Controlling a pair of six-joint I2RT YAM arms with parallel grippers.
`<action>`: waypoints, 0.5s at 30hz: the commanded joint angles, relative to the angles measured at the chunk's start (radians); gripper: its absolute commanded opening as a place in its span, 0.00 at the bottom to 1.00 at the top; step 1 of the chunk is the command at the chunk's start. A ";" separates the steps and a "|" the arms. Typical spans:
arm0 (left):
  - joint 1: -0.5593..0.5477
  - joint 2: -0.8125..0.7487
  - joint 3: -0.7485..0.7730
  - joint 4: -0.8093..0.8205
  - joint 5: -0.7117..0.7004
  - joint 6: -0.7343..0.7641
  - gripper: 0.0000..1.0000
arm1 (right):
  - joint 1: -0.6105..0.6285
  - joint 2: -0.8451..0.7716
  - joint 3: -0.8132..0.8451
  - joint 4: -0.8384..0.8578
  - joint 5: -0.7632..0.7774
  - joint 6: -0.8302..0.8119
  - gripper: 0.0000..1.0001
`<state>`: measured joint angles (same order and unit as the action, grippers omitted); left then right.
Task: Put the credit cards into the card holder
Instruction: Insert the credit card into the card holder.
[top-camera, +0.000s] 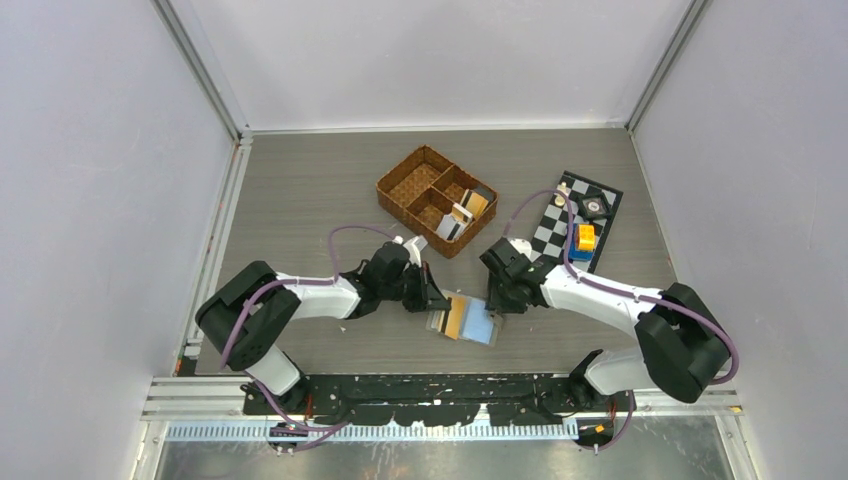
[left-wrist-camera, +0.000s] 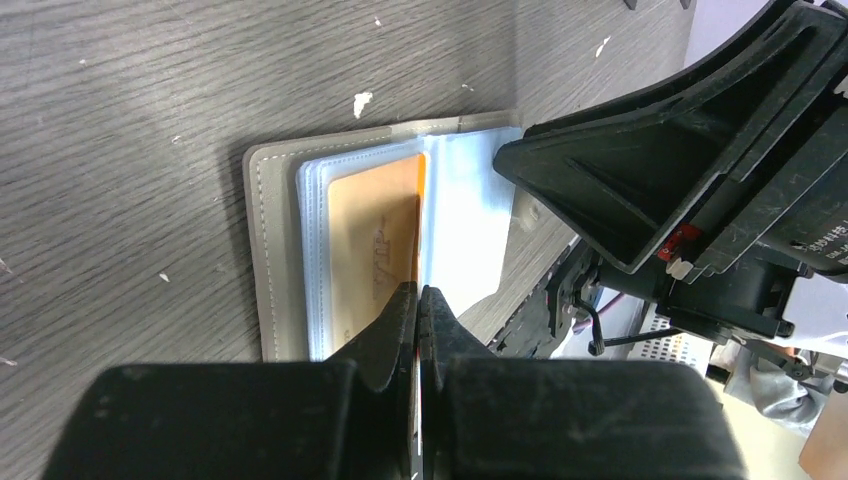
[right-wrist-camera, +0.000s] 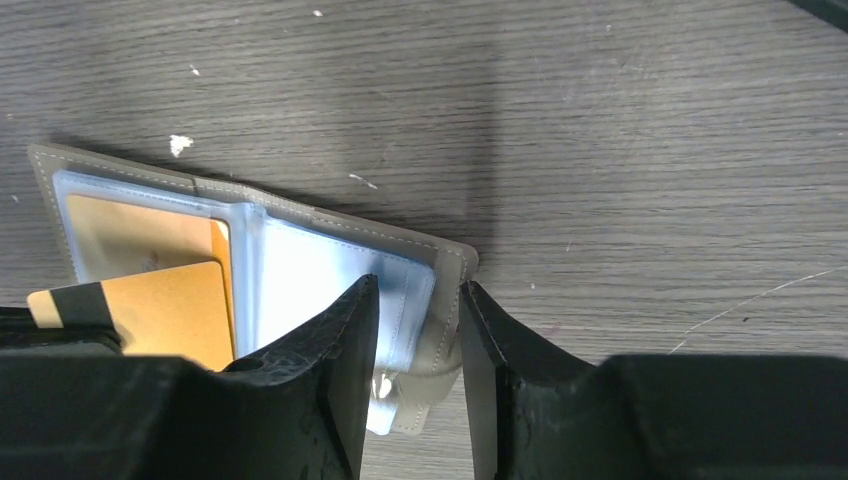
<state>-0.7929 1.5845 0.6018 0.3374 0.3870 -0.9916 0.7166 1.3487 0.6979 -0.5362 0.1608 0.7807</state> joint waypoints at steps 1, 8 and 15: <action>-0.002 -0.005 -0.001 0.046 -0.018 0.003 0.00 | 0.012 0.008 0.035 -0.013 0.064 0.034 0.39; -0.002 0.032 0.004 0.140 0.046 -0.010 0.00 | 0.016 0.025 0.036 -0.015 0.071 0.038 0.33; -0.002 0.073 0.012 0.188 0.091 -0.013 0.00 | 0.018 0.041 0.032 -0.013 0.080 0.044 0.24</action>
<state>-0.7929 1.6367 0.6018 0.4362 0.4385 -0.9962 0.7277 1.3769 0.7033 -0.5529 0.1986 0.8047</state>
